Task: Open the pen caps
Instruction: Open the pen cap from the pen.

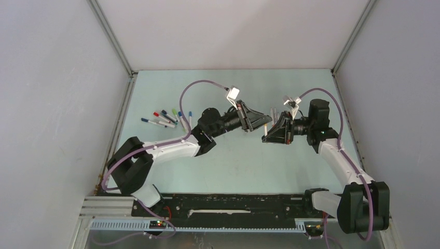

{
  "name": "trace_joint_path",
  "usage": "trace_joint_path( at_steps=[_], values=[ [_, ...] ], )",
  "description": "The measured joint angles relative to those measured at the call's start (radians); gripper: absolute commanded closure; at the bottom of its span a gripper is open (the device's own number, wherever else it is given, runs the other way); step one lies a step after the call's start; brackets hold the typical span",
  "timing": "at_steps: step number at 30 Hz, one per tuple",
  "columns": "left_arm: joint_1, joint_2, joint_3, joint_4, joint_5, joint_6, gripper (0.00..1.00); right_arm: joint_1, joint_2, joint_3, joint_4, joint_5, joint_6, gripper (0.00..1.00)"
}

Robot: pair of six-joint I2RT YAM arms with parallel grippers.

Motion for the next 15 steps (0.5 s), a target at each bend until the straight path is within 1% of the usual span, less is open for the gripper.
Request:
trace_joint_path(
  at_steps=[1, 3, 4, 6, 12, 15],
  values=[
    [0.0, 0.003, 0.0, 0.003, 0.005, -0.003, 0.77, 0.0, 0.002, 0.0, -0.001, 0.0, 0.0, 1.0],
    [0.0, 0.008, 0.0, 0.006, 0.016, -0.011, 0.92, 0.0, 0.005, 0.0, -0.002, 0.0, 0.002, 1.0],
    [0.0, 0.008, 0.0, 0.007, 0.015, -0.011, 0.98, 0.0, 0.007, 0.0, -0.002, -0.002, 0.006, 1.0],
    [0.002, 0.008, 0.0, 0.006, 0.022, -0.002, 1.0, 0.0, 0.01, 0.0, -0.002, 0.0, 0.02, 1.0],
    [0.016, 0.008, 0.0, 0.0, 0.019, 0.008, 1.0, 0.003, 0.02, 0.0, -0.002, 0.0, 0.035, 1.0],
    [0.034, 0.002, 0.0, -0.029, 0.021, 0.025, 1.0, 0.016, 0.038, 0.0, 0.009, 0.021, 0.037, 1.0]
  ],
)
